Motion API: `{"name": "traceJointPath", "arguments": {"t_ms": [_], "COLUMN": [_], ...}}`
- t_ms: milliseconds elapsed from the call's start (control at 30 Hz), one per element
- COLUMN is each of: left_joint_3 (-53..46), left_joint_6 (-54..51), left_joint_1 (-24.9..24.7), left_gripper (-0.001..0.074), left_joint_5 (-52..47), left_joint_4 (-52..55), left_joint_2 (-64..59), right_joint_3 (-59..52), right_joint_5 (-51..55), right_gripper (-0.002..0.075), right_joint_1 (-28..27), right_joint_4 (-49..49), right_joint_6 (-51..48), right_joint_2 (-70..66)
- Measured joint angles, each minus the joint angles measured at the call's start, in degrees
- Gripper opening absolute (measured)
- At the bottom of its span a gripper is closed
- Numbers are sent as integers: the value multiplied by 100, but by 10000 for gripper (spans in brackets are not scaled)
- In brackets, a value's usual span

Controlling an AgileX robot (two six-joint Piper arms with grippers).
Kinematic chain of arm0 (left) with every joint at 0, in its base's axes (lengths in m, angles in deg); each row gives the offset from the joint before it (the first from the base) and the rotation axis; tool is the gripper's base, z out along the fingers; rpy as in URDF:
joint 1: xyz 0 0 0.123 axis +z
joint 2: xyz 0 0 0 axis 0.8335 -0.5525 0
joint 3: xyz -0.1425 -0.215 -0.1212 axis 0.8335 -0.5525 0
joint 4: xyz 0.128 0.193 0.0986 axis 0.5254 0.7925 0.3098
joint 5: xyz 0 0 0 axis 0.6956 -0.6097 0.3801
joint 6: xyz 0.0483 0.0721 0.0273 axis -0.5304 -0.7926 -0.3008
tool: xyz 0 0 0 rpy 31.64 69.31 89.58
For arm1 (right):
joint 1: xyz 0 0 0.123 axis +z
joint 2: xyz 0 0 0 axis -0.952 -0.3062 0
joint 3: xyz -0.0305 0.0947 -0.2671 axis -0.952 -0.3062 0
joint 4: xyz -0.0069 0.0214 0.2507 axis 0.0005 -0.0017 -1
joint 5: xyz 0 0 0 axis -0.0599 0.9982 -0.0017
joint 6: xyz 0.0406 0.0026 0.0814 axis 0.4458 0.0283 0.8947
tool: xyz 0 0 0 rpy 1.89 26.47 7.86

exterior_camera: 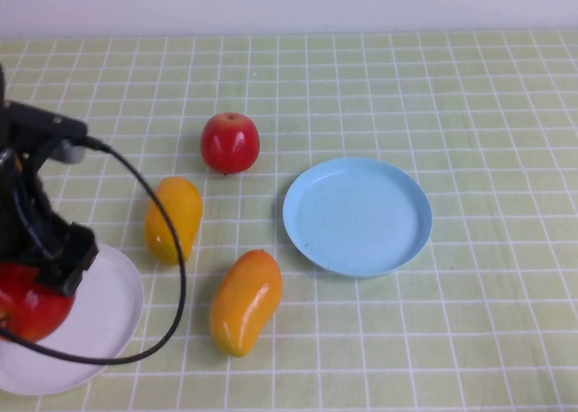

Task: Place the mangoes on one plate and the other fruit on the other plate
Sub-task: Put one type of fruit in the left plate

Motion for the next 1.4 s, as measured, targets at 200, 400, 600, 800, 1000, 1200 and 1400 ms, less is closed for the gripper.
{"name": "traceJointPath", "arguments": {"t_ms": [200, 400, 600, 800, 1000, 1200, 1400], "left_joint_3": [-884, -1131, -1131, -1131, -1119, -468, 403], "left_joint_6": [57, 68, 79, 114, 114, 114, -124], "left_joint_1": [506, 540, 540, 540, 540, 540, 465], "left_gripper": [596, 596, 651, 668, 668, 668, 668], "left_joint_5": [554, 1204, 1180, 1229, 1196, 1116, 1738], "left_joint_4": [56, 80, 80, 163, 315, -349, -1018], "left_joint_2": [115, 115, -90, -240, -117, 39, -306], "right_joint_3": [0, 0, 0, 0, 0, 0, 0], "right_joint_5": [0, 0, 0, 0, 0, 0, 0], "right_gripper": [-16, -16, -16, -16, -16, -16, -16], "right_joint_1": [0, 0, 0, 0, 0, 0, 0], "right_joint_4": [0, 0, 0, 0, 0, 0, 0], "right_joint_6": [0, 0, 0, 0, 0, 0, 0], "right_joint_2": [0, 0, 0, 0, 0, 0, 0]}}
